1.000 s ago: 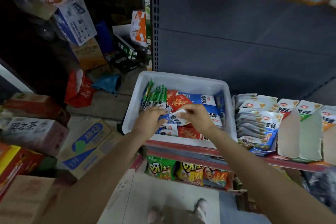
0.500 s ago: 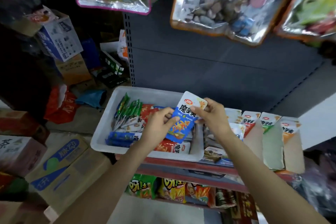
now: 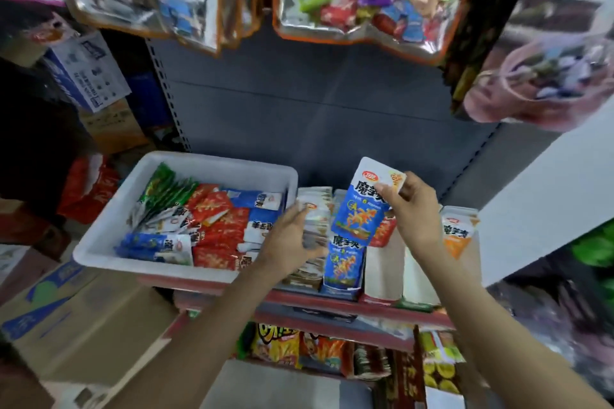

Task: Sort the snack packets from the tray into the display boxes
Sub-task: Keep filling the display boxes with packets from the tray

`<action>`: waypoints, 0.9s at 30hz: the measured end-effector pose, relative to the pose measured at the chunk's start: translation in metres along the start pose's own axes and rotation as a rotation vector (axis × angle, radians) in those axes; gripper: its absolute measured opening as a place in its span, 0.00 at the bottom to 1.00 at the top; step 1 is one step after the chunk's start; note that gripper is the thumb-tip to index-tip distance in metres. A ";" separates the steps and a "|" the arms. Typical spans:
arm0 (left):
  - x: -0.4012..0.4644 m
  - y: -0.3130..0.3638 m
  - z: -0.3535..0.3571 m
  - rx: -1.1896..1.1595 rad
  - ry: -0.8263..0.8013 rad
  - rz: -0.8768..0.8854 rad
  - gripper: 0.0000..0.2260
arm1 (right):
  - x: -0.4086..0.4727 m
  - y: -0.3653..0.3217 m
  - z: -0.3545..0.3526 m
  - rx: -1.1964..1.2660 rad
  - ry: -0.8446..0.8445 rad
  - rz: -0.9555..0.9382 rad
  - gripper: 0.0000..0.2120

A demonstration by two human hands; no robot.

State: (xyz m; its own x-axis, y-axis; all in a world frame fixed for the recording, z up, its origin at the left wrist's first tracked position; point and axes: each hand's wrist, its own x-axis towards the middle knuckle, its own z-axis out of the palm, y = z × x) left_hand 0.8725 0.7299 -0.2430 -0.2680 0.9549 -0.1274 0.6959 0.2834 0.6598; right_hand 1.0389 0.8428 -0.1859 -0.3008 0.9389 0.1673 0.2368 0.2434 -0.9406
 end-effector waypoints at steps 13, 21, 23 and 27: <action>-0.001 0.001 0.013 -0.111 0.124 -0.107 0.40 | -0.028 0.053 0.007 -0.721 -0.361 -0.183 0.15; 0.000 0.007 0.016 -0.047 0.164 -0.122 0.38 | -0.030 0.045 0.009 -1.019 -0.435 -0.240 0.29; 0.002 0.005 0.014 -0.035 0.157 -0.114 0.39 | -0.027 0.041 0.010 -1.038 -0.465 -0.203 0.27; -0.002 0.000 0.008 -0.115 0.125 -0.095 0.37 | -0.027 0.025 0.016 -1.000 -0.450 -0.201 0.24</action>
State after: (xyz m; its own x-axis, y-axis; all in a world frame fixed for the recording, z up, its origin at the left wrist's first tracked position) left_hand 0.8779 0.7287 -0.2487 -0.4148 0.9039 -0.1048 0.5849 0.3531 0.7302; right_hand 1.0387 0.8197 -0.2187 -0.6766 0.7360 -0.0237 0.7227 0.6576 -0.2126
